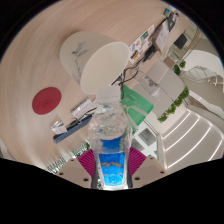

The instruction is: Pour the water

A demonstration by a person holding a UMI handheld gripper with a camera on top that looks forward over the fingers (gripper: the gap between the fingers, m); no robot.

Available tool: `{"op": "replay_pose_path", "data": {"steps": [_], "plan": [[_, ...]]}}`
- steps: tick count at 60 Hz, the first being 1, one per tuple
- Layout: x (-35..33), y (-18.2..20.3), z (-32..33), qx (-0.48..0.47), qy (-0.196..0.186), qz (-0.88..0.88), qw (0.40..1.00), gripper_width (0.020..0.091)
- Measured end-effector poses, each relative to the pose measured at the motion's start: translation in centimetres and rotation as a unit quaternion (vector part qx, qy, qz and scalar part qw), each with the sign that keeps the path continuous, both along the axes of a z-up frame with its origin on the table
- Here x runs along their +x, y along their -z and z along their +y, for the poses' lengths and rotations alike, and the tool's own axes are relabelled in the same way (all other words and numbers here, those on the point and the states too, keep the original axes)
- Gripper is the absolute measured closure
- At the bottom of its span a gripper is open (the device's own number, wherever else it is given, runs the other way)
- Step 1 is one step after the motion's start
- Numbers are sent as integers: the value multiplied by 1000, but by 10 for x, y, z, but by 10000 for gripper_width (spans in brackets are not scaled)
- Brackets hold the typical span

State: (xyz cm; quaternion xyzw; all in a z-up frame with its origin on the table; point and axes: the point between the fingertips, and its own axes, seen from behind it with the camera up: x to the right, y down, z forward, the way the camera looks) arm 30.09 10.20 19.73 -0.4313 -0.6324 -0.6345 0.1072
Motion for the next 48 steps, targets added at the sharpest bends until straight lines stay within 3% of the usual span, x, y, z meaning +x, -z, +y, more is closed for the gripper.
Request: {"op": "replay_pose_path", "data": {"steps": [7, 13, 14, 17, 18, 19, 26, 34, 40, 48], "plan": [[-8, 5, 6, 12, -12, 59, 998, 706], [-19, -16, 25, 88, -2, 240, 967, 707], [-19, -16, -1, 138, -9, 276, 951, 706], [-25, -40, 24, 156, 4, 408, 900, 707], [-28, -44, 25, 163, 8, 455, 875, 744], [-31, -47, 25, 170, 11, 500, 849, 704], [-15, -54, 7, 263, 23, 704, 659, 706], [8, -1, 3, 264, 74, 817, 507, 705], [1, 62, 8, 231, 97, 852, 460, 701], [-3, 99, 2, 192, 101, 873, 437, 700]]}}
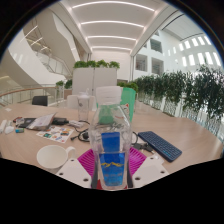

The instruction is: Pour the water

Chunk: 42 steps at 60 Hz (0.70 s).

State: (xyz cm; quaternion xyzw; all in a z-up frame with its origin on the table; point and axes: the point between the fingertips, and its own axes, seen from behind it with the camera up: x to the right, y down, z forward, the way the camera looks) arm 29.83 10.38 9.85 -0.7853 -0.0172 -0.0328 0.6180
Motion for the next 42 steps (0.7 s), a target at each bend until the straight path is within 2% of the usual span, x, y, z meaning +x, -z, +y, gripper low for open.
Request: {"op": "replay_pose_path", "data": {"steps": [11, 21, 29, 32, 36, 37, 42], "plan": [[11, 39, -9, -33, 2, 61, 998, 688], [11, 37, -8, -18, 4, 75, 997, 684], [11, 43, -15, -57, 5, 62, 996, 553], [7, 46, -24, -82, 3, 73, 994, 445], [7, 37, -41, -90, 10, 96, 991, 264], [10, 38, -42, -94, 15, 101, 990, 251], [14, 23, -77, -104, 38, 110, 988, 276]]}}
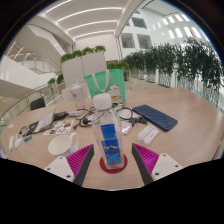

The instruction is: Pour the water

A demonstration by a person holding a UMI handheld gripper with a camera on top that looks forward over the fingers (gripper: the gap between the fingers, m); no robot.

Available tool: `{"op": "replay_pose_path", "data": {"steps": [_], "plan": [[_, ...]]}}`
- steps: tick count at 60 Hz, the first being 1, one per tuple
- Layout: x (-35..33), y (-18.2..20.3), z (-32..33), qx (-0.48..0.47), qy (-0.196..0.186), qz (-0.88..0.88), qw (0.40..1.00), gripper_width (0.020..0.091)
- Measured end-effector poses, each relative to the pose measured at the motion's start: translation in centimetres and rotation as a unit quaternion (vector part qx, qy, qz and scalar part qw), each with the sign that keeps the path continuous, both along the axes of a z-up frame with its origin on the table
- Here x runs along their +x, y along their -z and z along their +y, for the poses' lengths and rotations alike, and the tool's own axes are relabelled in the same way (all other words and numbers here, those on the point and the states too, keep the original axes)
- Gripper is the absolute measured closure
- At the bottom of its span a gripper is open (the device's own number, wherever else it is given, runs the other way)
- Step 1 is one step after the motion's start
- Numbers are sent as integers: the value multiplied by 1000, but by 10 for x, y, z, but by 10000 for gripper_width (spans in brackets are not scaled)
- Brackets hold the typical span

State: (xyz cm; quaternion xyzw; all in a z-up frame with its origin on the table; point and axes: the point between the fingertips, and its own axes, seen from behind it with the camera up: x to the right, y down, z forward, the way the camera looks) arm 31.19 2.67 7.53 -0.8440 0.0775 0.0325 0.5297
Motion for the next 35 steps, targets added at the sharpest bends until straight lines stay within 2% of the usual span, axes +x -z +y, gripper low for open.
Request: {"op": "replay_pose_path", "data": {"steps": [20, 35], "plan": [[-62, -101, -186, 6, 23, -48, 999, 276], [-128, -152, -282, -3, -13, -87, 996, 282]]}}
